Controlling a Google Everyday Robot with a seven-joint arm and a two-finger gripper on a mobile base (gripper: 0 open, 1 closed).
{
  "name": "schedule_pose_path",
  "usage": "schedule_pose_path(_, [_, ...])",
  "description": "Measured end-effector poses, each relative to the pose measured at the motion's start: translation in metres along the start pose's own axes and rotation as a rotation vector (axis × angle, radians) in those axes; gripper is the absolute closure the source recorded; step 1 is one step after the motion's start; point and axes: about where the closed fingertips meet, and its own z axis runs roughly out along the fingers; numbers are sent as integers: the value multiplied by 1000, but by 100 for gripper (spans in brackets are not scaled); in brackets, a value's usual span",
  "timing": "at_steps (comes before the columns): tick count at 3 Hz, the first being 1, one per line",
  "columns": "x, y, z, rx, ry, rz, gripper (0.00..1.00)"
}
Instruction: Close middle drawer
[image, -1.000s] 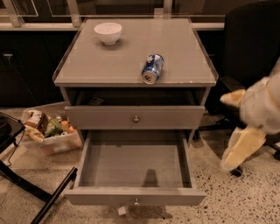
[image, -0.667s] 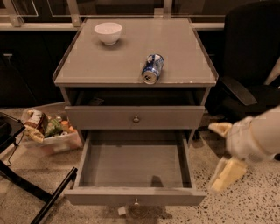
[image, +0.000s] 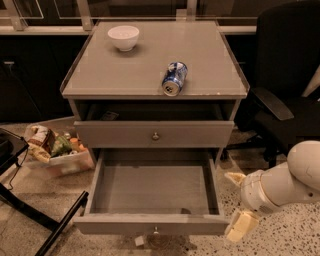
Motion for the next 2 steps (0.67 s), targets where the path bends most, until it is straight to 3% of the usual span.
schedule_pose_path(1, [15,11,26,-58,-31,-22,0])
schedule_pose_path(2, [52,33,87,-141,-81,-6,0])
